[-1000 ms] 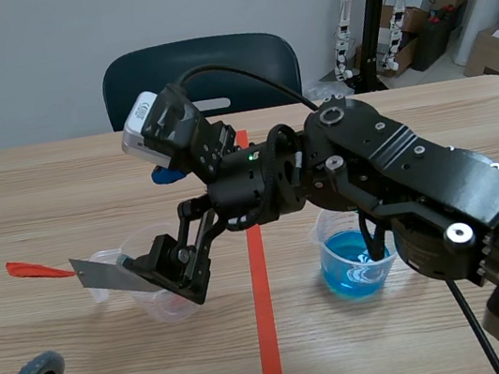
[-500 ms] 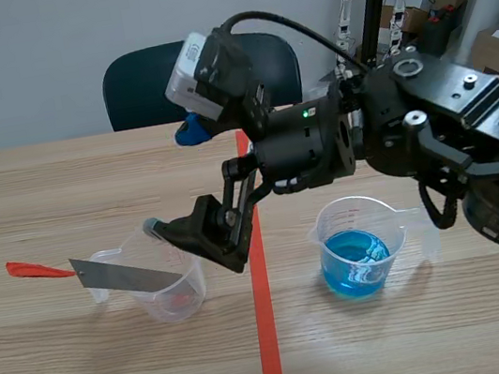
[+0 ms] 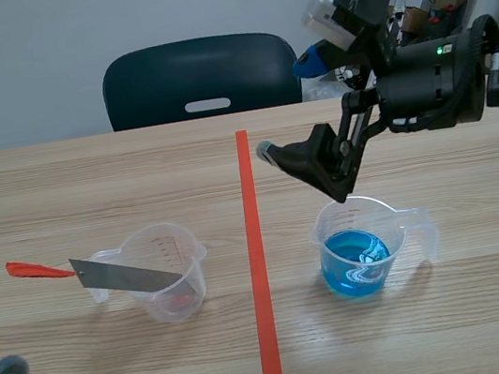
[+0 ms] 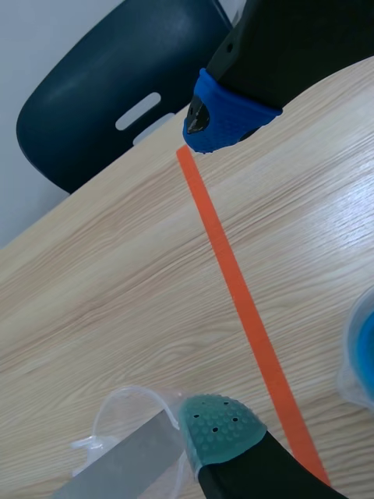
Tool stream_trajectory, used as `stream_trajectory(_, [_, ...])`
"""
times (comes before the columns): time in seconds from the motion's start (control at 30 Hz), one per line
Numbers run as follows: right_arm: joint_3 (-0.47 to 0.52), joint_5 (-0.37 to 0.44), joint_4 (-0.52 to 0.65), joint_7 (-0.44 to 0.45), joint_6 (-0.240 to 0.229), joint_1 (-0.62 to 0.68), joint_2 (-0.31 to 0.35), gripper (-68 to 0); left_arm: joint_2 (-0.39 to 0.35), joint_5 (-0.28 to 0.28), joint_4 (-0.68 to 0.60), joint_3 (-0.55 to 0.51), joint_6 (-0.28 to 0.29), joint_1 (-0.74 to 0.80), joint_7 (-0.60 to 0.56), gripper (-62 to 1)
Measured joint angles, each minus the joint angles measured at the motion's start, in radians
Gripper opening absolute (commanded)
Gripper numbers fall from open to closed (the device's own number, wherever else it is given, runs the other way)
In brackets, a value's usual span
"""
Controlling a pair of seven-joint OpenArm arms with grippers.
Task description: Do the redox reaction experiment. return to the home posture
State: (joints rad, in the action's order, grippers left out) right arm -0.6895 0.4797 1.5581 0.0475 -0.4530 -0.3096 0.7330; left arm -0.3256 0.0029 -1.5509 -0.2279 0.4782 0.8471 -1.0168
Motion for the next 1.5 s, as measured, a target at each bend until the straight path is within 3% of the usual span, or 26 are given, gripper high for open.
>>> stream_trajectory(0.13, [0.01,0.0,0.0,0.061,-0.003,0.006,0.072,-2.2,-0.011,-0.001,-0.005,0.0,0.021,-0.024,0.027,1.4])
stream_trajectory(0.23, [0.089,0.0,0.0,0.08,-0.004,0.06,0.09,-2.2,-0.016,0.002,-0.041,0.0,0.047,-0.027,0.08,1.4])
stream_trajectory(0.37, [0.241,-0.008,0.0,0.113,-0.003,0.183,0.09,-2.2,-0.016,-0.075,-0.122,0.001,0.047,-0.027,0.182,1.4])
stream_trajectory(0.47, [0.332,-0.087,0.0,0.19,-0.006,0.288,0.089,-2.2,-0.016,-0.077,-0.172,0.001,0.047,-0.028,0.253,1.4])
stream_trajectory(0.57, [0.427,-0.165,0.012,0.249,-0.007,0.391,0.087,-2.2,-0.015,-0.114,-0.201,0.005,0.047,-0.043,0.319,1.4])
stream_trajectory(0.77, [0.635,-0.203,0.041,0.367,-0.006,0.586,0.072,-2.2,-0.016,-0.117,-0.22,0.028,0.039,-0.069,0.359,1.4])
stream_trajectory(0.87, [0.737,-0.204,0.055,0.366,-0.006,0.684,0.028,-2.2,-0.016,-0.117,-0.221,0.05,0.021,-0.075,0.381,1.4])
stream_trajectory(1.0, [0.85,-0.3,0.152,0.333,0.07,0.815,-0.053,-2.2,-0.021,-0.117,-0.223,0.083,0.001,-0.08,0.395,1.4])
stream_trajectory(1.07, [0.898,-0.312,0.225,0.337,0.131,0.876,-0.093,-2.2,-0.039,-0.123,-0.223,0.105,-0.019,-0.08,0.397,1.4])
stream_trajectory(1.13, [0.944,-0.311,0.296,0.338,0.158,0.935,-0.12,-2.2,-0.058,-0.163,-0.223,0.126,-0.052,-0.08,0.398,1.4])
stream_trajectory(1.33, [0.999,-0.308,0.457,0.34,0.183,1.128,-0.129,-2.2,-0.088,-0.166,-0.227,0.15,-0.086,-0.093,0.4,1.4])
stream_trajectory(1.5, [1.0,-0.306,0.525,0.36,0.319,1.238,-0.15,-2.2,-0.096,-0.165,-0.257,0.15,-0.085,-0.094,0.399,1.4])
